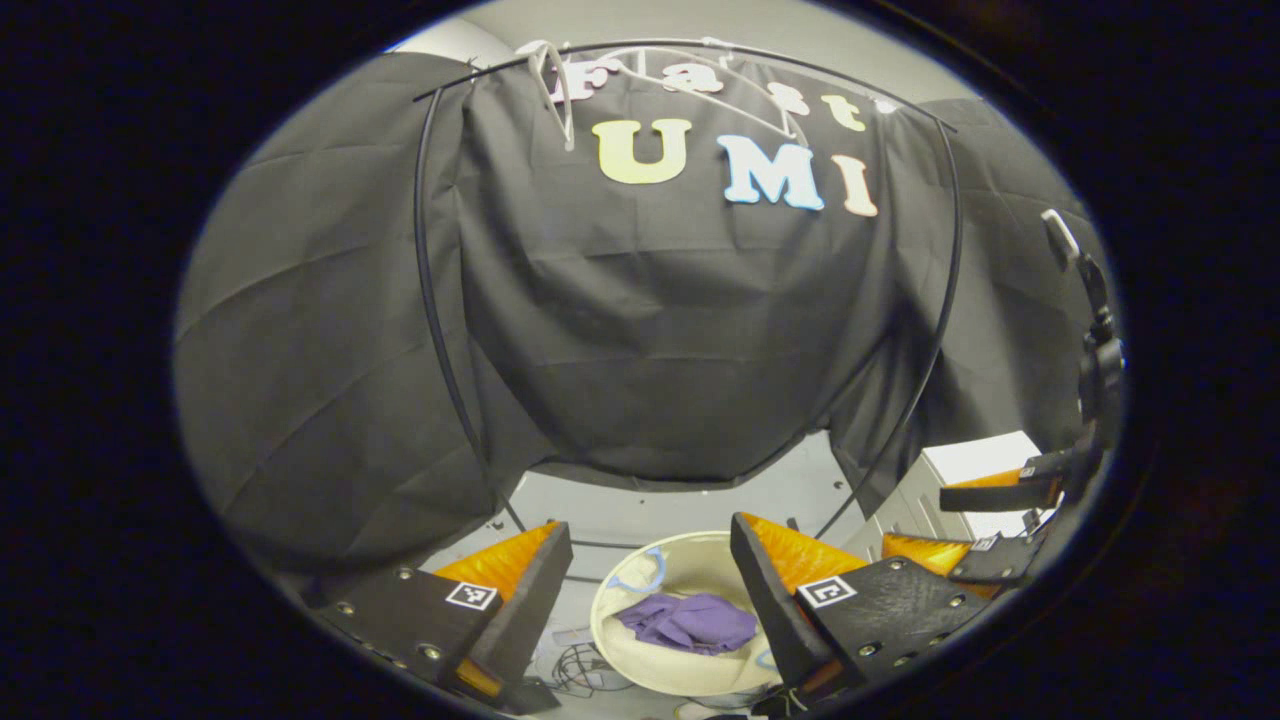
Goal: Grasp the clothes on the hanger with both hands and then place them into the laundry hamper below.
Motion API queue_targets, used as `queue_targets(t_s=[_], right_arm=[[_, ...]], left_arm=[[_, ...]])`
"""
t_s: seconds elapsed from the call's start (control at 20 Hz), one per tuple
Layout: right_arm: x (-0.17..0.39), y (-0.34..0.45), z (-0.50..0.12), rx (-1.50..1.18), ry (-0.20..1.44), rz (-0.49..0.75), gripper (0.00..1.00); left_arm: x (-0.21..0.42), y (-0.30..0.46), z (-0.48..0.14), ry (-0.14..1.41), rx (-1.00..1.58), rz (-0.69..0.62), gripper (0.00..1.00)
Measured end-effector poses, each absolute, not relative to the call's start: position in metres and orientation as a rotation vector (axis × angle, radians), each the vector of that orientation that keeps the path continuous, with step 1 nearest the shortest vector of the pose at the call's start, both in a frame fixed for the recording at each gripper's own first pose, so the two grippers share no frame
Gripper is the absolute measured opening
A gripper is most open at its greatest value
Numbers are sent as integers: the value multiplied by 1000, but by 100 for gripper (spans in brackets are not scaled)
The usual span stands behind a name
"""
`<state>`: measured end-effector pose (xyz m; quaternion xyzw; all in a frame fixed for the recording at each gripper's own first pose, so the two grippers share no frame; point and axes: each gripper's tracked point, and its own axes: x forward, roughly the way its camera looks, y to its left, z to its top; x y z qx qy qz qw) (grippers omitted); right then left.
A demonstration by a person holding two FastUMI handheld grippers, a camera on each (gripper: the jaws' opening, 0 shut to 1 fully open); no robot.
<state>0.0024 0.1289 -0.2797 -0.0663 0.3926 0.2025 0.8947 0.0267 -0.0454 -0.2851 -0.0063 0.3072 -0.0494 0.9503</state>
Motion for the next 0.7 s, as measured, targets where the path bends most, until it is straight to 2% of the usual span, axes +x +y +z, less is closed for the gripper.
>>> queue_targets(t_s=[0.05, 0.1, 0.4, 0.7], right_arm=[[7, 126, -268, -122, 785, 406, 94], [14, 122, -254, -109, 751, 390, 94], [51, 72, -144, -71, 473, 276, 94], [47, 13, -49, -16, 285, 201, 92]], left_arm=[[28, -45, -275, 603, 3, -102, 93], [28, -45, -268, 576, 18, -108, 99], [45, -56, -159, 353, 31, -105, 99], [37, -68, -49, 156, -20, -90, 98]])
